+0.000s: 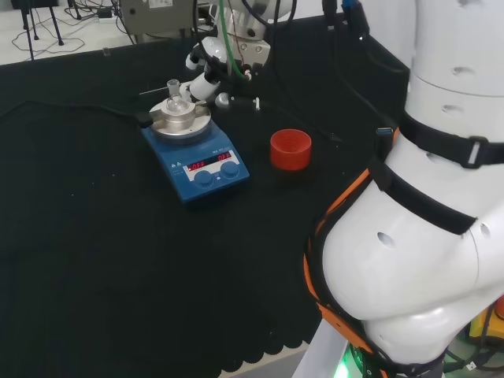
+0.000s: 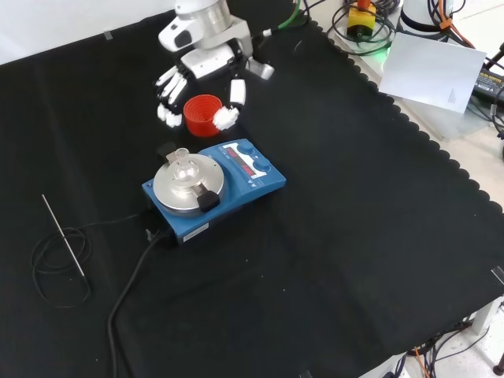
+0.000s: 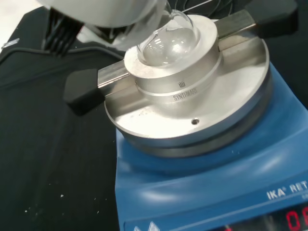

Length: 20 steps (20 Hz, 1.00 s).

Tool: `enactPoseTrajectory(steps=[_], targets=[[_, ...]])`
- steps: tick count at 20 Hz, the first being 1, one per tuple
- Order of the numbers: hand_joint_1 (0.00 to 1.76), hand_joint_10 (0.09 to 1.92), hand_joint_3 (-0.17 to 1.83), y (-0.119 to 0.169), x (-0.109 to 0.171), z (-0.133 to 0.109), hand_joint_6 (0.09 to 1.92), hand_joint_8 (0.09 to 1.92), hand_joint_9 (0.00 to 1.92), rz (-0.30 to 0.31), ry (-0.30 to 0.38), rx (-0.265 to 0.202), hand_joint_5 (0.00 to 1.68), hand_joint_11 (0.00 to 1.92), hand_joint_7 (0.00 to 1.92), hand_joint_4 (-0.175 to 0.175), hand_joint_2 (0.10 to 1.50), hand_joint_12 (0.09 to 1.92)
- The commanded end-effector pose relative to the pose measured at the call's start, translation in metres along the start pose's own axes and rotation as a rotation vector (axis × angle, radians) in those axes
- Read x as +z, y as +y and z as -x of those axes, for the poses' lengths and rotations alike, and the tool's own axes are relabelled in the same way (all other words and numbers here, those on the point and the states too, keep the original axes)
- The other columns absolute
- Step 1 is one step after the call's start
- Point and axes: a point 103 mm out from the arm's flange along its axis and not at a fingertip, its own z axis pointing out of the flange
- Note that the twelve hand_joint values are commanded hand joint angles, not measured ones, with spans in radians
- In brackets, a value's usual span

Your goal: Turn on the heater.

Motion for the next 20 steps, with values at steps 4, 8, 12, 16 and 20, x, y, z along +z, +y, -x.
enactPoseTrajectory(steps=[4,8,12,16,20], targets=[[0.91,0.71,0.78,-0.049,-0.012,-0.001,0.32,0.69,0.52,0.059,0.005,0.014,0.41,0.15,0.33,-0.033,0.57,1.35],[0.93,0.71,0.78,-0.085,-0.012,0.000,0.32,0.70,0.52,0.035,-0.009,0.034,0.42,0.16,0.34,-0.032,0.59,1.35],[0.98,0.67,0.78,-0.110,-0.005,0.006,0.32,0.72,0.69,-0.016,-0.032,0.060,0.43,0.33,0.62,-0.031,0.62,1.33],[1.02,0.60,0.80,-0.134,0.001,0.012,0.29,0.77,1.04,-0.072,-0.076,0.078,0.40,0.59,0.93,-0.036,0.64,1.27],[1.06,0.62,0.82,-0.153,0.009,0.019,0.22,0.88,1.19,-0.140,-0.103,0.093,0.36,0.73,1.09,-0.040,0.64,1.22]])
